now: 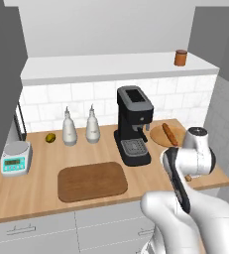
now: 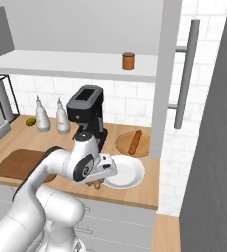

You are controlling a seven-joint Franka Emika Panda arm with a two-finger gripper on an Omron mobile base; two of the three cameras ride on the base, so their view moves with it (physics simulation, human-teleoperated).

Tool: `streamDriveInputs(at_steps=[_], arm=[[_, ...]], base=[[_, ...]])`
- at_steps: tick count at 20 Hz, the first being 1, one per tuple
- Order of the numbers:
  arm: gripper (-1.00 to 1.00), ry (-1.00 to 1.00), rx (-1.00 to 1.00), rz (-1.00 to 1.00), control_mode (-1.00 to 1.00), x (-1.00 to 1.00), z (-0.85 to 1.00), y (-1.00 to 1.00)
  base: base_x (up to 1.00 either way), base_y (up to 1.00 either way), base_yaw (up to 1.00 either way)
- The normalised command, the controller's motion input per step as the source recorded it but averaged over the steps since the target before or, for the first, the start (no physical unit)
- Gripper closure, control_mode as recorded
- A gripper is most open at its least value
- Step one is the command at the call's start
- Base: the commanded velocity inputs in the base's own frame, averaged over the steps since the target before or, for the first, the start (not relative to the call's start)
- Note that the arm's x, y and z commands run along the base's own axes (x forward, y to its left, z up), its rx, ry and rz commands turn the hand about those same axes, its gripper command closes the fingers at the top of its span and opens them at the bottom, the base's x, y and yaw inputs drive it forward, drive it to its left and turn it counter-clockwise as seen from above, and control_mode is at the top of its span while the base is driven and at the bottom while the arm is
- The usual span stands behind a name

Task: From the different types of pastries on the counter, select a croissant and place it on the cutting board. Then retrieve a jar of jam from the cabinet and place it alongside the croissant on the cutting board.

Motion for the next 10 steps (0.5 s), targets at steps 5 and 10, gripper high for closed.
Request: streamDriveInputs(at_steps=[5,10], arm=[[1.0,0.0,-0.03,0.0,-1.0,0.0,0.07,0.53],[1.0,0.0,-0.03,0.0,-1.0,0.0,0.06,0.51]], base=[[0.0,0.0,0.0],[0.0,0.0,0.0]])
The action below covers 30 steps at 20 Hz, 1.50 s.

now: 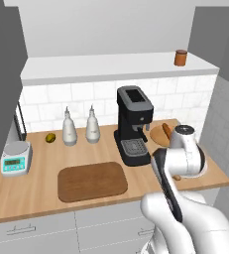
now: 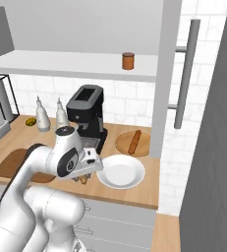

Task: From the different types of pastries on the counter, select a croissant and place it on the cutting board. Then retrieve a jar of jam from the cabinet and place it alongside the croissant on the cutting board.

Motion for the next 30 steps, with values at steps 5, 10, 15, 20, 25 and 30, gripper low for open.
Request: streamDriveInputs(at_steps=[5,10,15,20,25,30], arm=[[1.0,0.0,-0.01,0.0,-1.0,0.0,0.02,0.49],[1.0,0.0,0.0,0.0,-1.0,0.0,0.02,0.47],[1.0,0.0,0.0,0.01,-1.0,0.0,0.01,0.44],[1.0,0.0,0.0,0.01,-1.0,0.0,0.01,0.44],[1.0,0.0,0.0,0.01,-1.0,0.0,0.03,0.42],[1.0,0.0,0.0,0.0,-1.0,0.0,0.06,0.38]], base=[[0.0,0.0,0.0],[0.0,0.0,0.0],[0.0,0.0,0.0],[0.0,0.0,0.0],[0.0,0.0,0.0],[0.0,0.0,0.0]])
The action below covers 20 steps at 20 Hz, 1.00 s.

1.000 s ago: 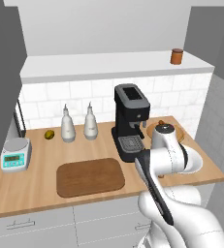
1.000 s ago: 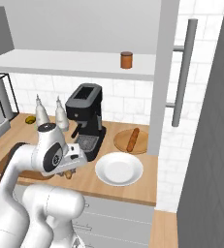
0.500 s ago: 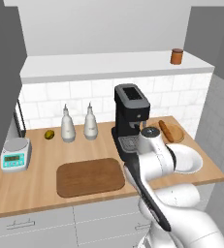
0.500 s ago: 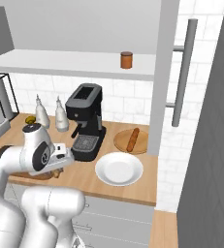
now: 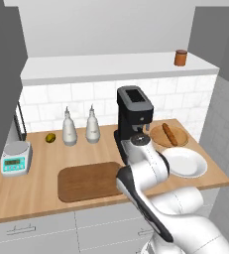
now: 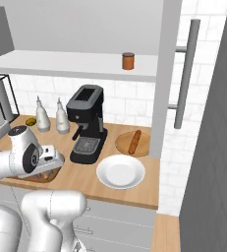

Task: From the different types of pastries on the counter, select a croissant and place it on the cutting board. Then retrieve a jar of jam from the cabinet and place it alongside the croissant on the cutting board.

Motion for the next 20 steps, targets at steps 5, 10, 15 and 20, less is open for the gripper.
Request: streamDriveInputs(at_steps=[5,10,15,20], arm=[[1.0,0.0,0.0,0.06,-1.0,0.0,0.09,0.29],[1.0,0.01,0.0,0.08,-1.0,0.03,0.08,0.26],[1.0,0.02,0.0,0.08,-1.0,0.08,0.01,0.27],[1.0,0.03,0.0,0.09,-1.0,0.27,0.0,0.29]], base=[[0.0,0.0,0.0],[0.0,0.0,0.0],[0.0,0.0,0.0],[0.0,0.0,0.0]])
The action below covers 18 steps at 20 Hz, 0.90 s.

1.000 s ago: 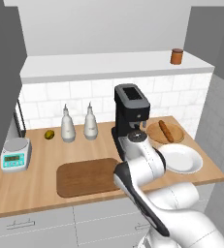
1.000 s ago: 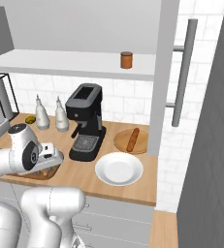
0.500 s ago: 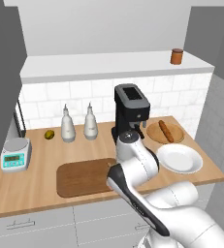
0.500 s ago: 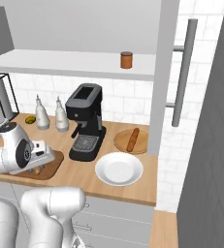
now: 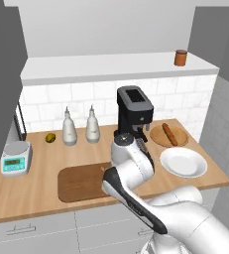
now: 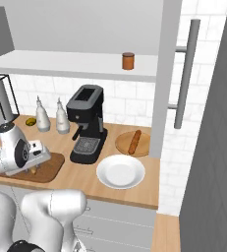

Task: From the different types of pastries on the counter, select a croissant and place it on the cutting board. Then retrieve a jar of jam from the cabinet and place it alongside the croissant on the cutting board.

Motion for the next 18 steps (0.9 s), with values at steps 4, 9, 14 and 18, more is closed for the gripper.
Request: streamDriveInputs(at_steps=[4,9,14,18], arm=[[1.0,0.05,0.0,0.08,-1.0,0.48,0.0,0.34],[1.0,0.06,0.0,0.07,-1.0,0.45,0.0,0.33],[1.0,0.02,0.0,0.05,-1.0,0.25,-0.01,0.32],[1.0,0.0,-0.01,0.02,-1.0,0.01,-0.03,0.29]], base=[[0.0,0.0,0.0],[0.0,0.0,0.0],[0.0,0.0,0.0],[0.0,0.0,0.0]])
